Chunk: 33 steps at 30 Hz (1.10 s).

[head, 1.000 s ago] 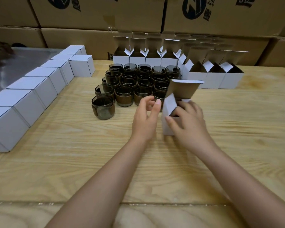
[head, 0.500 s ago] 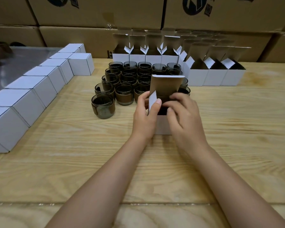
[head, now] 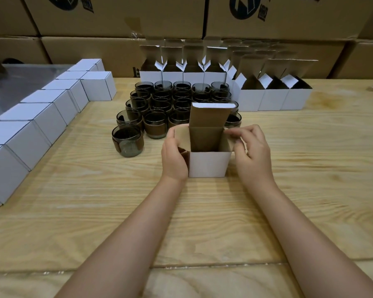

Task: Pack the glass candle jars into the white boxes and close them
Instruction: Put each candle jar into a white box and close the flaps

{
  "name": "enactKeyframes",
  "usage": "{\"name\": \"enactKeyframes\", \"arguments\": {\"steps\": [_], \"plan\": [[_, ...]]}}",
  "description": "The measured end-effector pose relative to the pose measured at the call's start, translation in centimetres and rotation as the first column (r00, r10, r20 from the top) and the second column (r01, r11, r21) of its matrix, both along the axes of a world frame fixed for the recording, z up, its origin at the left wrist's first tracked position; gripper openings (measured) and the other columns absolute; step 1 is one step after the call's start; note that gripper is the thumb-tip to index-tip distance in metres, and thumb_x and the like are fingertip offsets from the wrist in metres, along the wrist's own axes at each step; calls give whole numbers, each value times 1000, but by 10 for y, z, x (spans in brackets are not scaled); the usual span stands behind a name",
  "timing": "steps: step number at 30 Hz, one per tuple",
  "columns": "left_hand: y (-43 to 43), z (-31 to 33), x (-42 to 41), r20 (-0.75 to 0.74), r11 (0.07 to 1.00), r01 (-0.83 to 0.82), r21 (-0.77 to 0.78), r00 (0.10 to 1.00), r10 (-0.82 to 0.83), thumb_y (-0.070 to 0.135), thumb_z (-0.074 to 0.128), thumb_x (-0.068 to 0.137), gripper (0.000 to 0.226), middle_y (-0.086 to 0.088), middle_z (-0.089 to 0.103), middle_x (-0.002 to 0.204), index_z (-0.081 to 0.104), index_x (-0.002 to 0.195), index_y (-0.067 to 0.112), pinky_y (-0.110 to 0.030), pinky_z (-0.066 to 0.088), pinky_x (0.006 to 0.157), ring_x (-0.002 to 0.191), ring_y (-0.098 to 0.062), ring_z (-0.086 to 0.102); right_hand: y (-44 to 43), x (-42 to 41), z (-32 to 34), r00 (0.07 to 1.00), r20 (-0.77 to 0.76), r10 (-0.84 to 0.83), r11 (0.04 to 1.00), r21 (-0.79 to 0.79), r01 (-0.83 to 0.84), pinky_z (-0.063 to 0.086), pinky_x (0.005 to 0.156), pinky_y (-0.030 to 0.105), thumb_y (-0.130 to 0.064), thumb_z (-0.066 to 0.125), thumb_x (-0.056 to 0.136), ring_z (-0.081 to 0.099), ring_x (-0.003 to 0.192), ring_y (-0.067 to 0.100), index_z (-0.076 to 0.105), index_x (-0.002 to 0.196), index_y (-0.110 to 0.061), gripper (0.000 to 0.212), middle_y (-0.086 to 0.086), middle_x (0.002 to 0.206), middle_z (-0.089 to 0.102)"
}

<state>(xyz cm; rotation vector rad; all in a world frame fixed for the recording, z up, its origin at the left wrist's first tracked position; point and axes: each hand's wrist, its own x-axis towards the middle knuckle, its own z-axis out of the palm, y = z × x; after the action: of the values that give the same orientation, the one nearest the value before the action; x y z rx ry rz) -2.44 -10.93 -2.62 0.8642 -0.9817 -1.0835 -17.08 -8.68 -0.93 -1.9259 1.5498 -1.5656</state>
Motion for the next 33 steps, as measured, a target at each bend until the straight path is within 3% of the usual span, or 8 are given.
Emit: {"name": "enactKeyframes", "arguments": {"steps": [5, 9, 15, 20, 24, 27, 30, 33], "plan": [[1, -2, 1, 71, 998, -62, -4, 995, 62, 24, 33, 73, 37, 7, 60, 79, 62, 95, 16, -12, 46, 57, 66, 8, 56, -8, -7, -2, 990, 59, 124, 987, 94, -130, 39, 103, 33, -4, 37, 87, 45, 112, 18, 64, 111, -32, 46, -12, 101, 45], [4, 0, 1, 121, 991, -88, -104, 987, 101, 12, 33, 72, 47, 9, 55, 95, 57, 112, 9, -1, 40, 63, 74, 21, 52, -11, -10, 0, 990, 68, 124, 973, 185, -134, 25, 100, 9, -17, 28, 81, 34, 107, -1, 56, 119, -43, 55, -19, 101, 42], [2, 1, 2, 150, 994, -22, -102, 988, 37, 13, 32, 70, 45, 2, 63, 104, 62, 104, 13, -18, 47, 78, 96, -3, 58, -14, -10, 5, 994, -43, 99, 962, 258, -85, 13, 93, 7, -21, 22, 78, 29, 101, 7, 48, 122, -49, 59, -18, 94, 37], [4, 3, 3, 182, 996, 16, -83, 983, 0, 18, 31, 74, 54, -3, 63, 116, 61, 118, 8, -28, 48, 91, 111, -15, 56, -15, -9, 6, 995, -50, 92, 962, 264, -76, 17, 90, 12, -23, 21, 78, 28, 99, 7, 53, 123, -42, 59, -18, 94, 36], [8, 5, 8, 286, 990, 100, -96, 956, -69, 26, 49, 80, 51, 4, 61, 116, 56, 127, 9, -20, 49, 86, 107, -2, 59, -14, -9, 7, 994, -48, 94, 961, 264, -78, 20, 97, 21, -24, 22, 78, 29, 103, 9, 56, 130, -31, 63, -19, 94, 34], [8, 6, 21, 450, 971, 207, -119, 883, -134, 39, 70, 71, 71, 13, 57, 117, 49, 133, 12, -16, 48, 82, 101, 5, 59, -10, -8, 12, 991, -39, 125, 949, 295, -108, 20, 97, 17, -25, 25, 80, 29, 104, 9, 54, 133, -27, 61, -16, 95, 33], [7, 8, 27, 519, 973, 201, -111, 847, -116, 54, 69, 62, 83, 16, 55, 121, 48, 134, 19, -16, 48, 86, 107, 1, 57, -7, -11, 24, 947, -306, 93, 946, 323, 12, 22, 98, 24, -22, 34, 90, 27, 105, 11, 52, 136, -25, 49, -9, 101, 36], [7, 6, 28, 504, 972, 196, -126, 857, -108, 53, 71, 64, 76, 15, 57, 120, 51, 131, 22, -13, 47, 82, 103, 3, 59, 5, 1, 46, 842, -518, -152, 973, 71, 220, 31, 95, 36, -16, 45, 88, 36, 109, 26, 61, 125, -12, 40, 7, 112, 47]]}}
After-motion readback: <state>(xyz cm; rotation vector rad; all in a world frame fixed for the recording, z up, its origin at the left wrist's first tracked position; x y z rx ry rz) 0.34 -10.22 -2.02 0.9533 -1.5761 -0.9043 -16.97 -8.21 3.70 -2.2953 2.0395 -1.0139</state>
